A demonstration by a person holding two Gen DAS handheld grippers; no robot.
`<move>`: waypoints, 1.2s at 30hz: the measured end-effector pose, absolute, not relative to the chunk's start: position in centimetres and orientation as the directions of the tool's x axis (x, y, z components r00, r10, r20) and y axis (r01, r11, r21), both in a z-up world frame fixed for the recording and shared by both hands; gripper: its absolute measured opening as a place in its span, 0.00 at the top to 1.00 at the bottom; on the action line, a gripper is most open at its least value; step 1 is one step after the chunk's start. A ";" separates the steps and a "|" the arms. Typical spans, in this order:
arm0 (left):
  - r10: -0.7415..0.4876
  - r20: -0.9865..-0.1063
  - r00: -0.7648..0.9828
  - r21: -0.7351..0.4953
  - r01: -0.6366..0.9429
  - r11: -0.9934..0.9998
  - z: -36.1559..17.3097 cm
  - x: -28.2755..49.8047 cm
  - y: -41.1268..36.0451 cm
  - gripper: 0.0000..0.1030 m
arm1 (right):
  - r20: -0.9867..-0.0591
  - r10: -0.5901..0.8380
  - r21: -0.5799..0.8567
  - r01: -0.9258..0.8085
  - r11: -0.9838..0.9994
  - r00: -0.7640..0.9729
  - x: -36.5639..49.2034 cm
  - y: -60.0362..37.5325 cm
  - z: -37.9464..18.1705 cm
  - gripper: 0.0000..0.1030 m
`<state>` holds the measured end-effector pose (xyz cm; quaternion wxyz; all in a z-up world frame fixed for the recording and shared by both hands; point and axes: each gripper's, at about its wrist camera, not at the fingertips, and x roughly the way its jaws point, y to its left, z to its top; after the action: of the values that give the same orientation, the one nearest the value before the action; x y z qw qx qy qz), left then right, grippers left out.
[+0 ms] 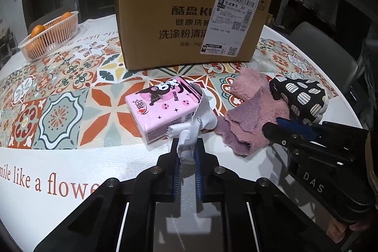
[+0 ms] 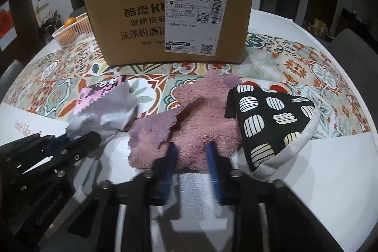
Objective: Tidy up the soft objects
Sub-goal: 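Grasp the white cloth with the left tool while the right tool grasps the pink towel, then lift the white cloth and pink towel and carry both over the box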
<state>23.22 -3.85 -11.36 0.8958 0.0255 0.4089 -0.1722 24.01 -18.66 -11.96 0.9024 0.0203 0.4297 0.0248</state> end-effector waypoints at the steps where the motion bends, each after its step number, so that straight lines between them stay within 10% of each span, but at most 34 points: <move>1: -0.289 -0.740 0.607 -0.096 0.330 0.939 -11.3 23.1 -3.9 0.88 | -0.772 0.070 0.065 -0.031 0.997 0.631 23.9 -18.7 -11.9 0.86; 36: -0.342 -0.581 0.738 -0.099 0.353 0.930 -3.6 19.9 -3.9 0.91 | -0.603 0.201 0.245 -0.060 0.968 0.772 20.3 -20.2 -4.6 0.93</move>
<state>19.92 -3.93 -3.56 0.9323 0.0090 0.3100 -0.1863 20.35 -20.23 -4.59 0.9353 0.1064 0.3302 0.0697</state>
